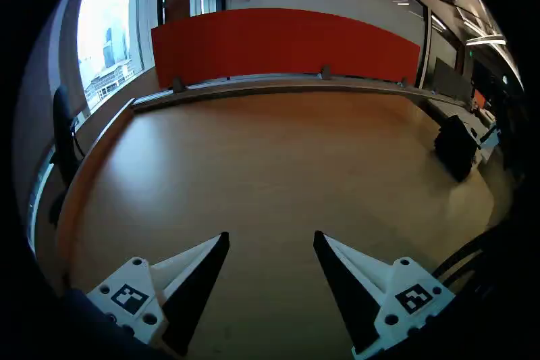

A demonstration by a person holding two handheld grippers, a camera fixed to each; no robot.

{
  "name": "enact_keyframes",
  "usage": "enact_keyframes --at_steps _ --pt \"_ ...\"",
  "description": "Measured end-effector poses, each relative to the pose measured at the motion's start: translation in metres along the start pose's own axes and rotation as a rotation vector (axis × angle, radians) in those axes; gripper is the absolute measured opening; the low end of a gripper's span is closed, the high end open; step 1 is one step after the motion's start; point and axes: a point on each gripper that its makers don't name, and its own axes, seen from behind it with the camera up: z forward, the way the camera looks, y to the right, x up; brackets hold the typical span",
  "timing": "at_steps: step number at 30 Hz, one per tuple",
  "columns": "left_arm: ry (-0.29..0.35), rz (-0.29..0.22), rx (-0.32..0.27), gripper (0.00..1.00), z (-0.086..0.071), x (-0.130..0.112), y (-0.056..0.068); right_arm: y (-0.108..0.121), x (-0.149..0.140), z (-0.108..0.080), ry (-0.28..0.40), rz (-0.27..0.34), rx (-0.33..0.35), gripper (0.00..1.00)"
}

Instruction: Fold towel

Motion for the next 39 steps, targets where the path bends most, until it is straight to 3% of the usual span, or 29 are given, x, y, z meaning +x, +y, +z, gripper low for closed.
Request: enact_keyframes --at_steps 6,12,27,32,39 --pt "0.010 -0.001 -0.003 0.93 -0.001 0.003 -0.002 -0.009 0.012 -0.006 0.040 0.022 0.005 0.96" --pt "0.024 -0.007 -0.004 0.93 -0.003 0.007 -0.004 -0.022 0.036 -0.013 0.134 0.081 0.013 0.96" --pt "0.066 -0.021 -0.005 0.92 -0.006 0.027 -0.010 -0.037 0.112 -0.041 0.497 0.271 -0.081 0.97" --pt "0.076 -0.028 -0.005 0.93 -0.006 0.032 -0.010 -0.046 0.130 -0.056 0.607 0.283 -0.092 0.96" --pt "0.108 -0.042 0.004 0.93 -0.005 0.047 -0.015 -0.052 0.145 -0.067 0.676 0.277 -0.130 0.97"
